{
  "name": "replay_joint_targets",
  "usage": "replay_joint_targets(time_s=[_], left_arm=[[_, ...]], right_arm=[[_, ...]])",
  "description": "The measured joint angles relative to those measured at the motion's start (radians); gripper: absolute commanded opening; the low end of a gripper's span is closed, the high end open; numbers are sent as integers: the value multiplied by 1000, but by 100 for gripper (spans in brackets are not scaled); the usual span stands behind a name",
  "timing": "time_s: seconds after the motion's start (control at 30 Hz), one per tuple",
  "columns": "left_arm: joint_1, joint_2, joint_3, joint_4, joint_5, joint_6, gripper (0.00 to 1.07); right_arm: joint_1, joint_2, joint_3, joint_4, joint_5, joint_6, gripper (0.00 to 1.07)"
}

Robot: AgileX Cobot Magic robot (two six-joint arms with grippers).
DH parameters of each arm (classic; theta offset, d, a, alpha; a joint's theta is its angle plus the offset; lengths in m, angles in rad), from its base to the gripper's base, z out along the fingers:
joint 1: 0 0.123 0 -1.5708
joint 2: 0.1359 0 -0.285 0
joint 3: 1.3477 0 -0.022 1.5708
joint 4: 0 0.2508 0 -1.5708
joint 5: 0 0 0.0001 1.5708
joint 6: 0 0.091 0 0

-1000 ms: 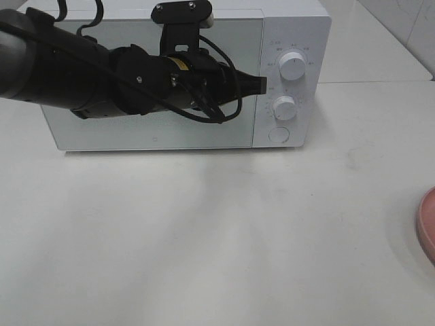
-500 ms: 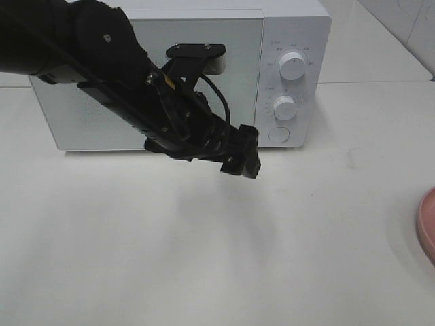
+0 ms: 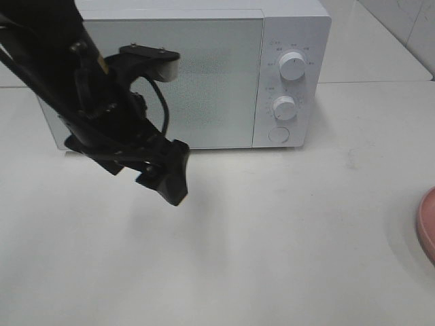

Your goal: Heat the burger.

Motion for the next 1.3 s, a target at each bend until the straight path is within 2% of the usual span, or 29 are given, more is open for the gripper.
replay_joint_targets(time_s=[0.03, 0.07, 0.1, 0.13, 0.2, 0.27, 0.3, 0.33, 0.37, 0.43, 0.47, 0.5, 0.53, 0.57, 0.63, 0.73, 0.8, 0.9, 0.93, 1.03, 1.1, 1.17, 1.3], left_arm=[[0, 0, 0, 0, 0, 0, 99], [51, -18, 0, 0, 28, 0, 99], [51, -18, 0, 0, 28, 0, 99], [101, -35, 0, 0, 59, 0, 99], [124, -43, 0, 0, 76, 0, 99], [214, -72, 7, 1, 105, 0, 99], [214, -72, 7, 1, 105, 0, 99], [272, -99, 30, 1, 107, 0, 99], [272, -99, 30, 1, 107, 0, 99], [365, -145, 92, 1, 108, 0, 99], [365, -145, 92, 1, 108, 0, 99], [433, -179, 139, 1, 110, 0, 99], [467, -196, 166, 1, 114, 0, 99], [467, -196, 166, 1, 114, 0, 99], [577, -270, 269, 1, 123, -6, 99], [604, -295, 294, 0, 123, -9, 99], [664, -379, 357, 0, 123, -23, 99], [699, -465, 407, 1, 123, -26, 99], [702, -523, 437, 1, 124, -26, 99], [703, -556, 451, 1, 124, -26, 99], [703, -683, 501, 9, 125, -27, 99], [703, -710, 512, 10, 125, -30, 99], [703, -876, 590, 20, 127, -71, 99]], right_arm=[[0, 0, 0, 0, 0, 0, 74], [0, 0, 0, 0, 0, 0, 74], [0, 0, 0, 0, 0, 0, 74], [0, 0, 0, 0, 0, 0, 74], [0, 0, 0, 0, 0, 0, 74], [0, 0, 0, 0, 0, 0, 74], [0, 0, 0, 0, 0, 0, 74], [0, 0, 0, 0, 0, 0, 74], [0, 0, 0, 0, 0, 0, 74], [0, 0, 0, 0, 0, 0, 74], [0, 0, 0, 0, 0, 0, 74], [0, 0, 0, 0, 0, 0, 74], [0, 0, 0, 0, 0, 0, 74], [0, 0, 0, 0, 0, 0, 74], [0, 0, 0, 0, 0, 0, 74], [0, 0, 0, 0, 0, 0, 74], [0, 0, 0, 0, 0, 0, 74], [0, 0, 0, 0, 0, 0, 74], [0, 0, 0, 0, 0, 0, 74], [0, 0, 0, 0, 0, 0, 74], [0, 0, 0, 0, 0, 0, 74], [0, 0, 0, 0, 0, 0, 74], [0, 0, 0, 0, 0, 0, 74]])
